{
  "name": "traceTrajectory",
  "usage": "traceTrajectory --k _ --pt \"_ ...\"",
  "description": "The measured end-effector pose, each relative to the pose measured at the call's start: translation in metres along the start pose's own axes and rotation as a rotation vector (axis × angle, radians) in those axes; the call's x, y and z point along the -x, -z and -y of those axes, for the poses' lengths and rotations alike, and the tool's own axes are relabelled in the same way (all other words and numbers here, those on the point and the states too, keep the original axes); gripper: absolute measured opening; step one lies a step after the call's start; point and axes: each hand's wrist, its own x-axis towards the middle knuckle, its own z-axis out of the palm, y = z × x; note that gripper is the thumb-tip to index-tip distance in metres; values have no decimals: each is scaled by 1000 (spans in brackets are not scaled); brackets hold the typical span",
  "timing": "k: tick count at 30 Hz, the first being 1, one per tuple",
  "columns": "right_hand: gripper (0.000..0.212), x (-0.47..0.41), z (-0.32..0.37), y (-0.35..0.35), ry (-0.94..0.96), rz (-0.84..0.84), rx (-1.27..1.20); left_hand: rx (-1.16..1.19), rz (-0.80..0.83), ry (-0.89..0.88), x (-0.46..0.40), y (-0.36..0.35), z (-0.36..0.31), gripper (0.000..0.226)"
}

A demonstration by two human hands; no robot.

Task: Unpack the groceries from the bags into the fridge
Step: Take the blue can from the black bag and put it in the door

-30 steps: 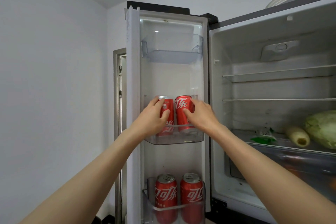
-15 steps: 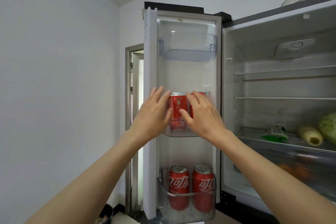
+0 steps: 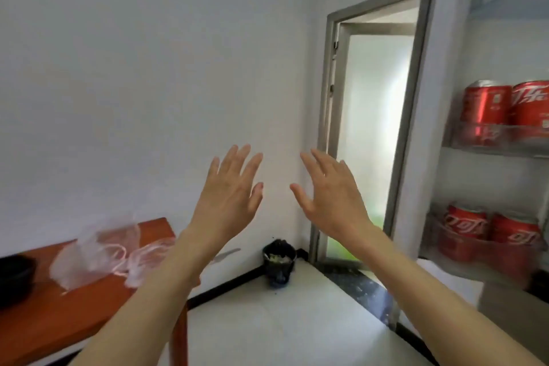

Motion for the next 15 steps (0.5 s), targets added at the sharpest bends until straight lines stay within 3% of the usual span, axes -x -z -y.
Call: traceTrajectory --k 4,8,15 --pt "60 35 87 -71 -15 157 -140 -37 173 188 92 3 72 53" --pt "59 74 166 -129 7 314 -231 -11 213 333 187 11 129 50" --pt "60 123 263 -221 95 575 -326 -49 435 642 310 -2 212 54"
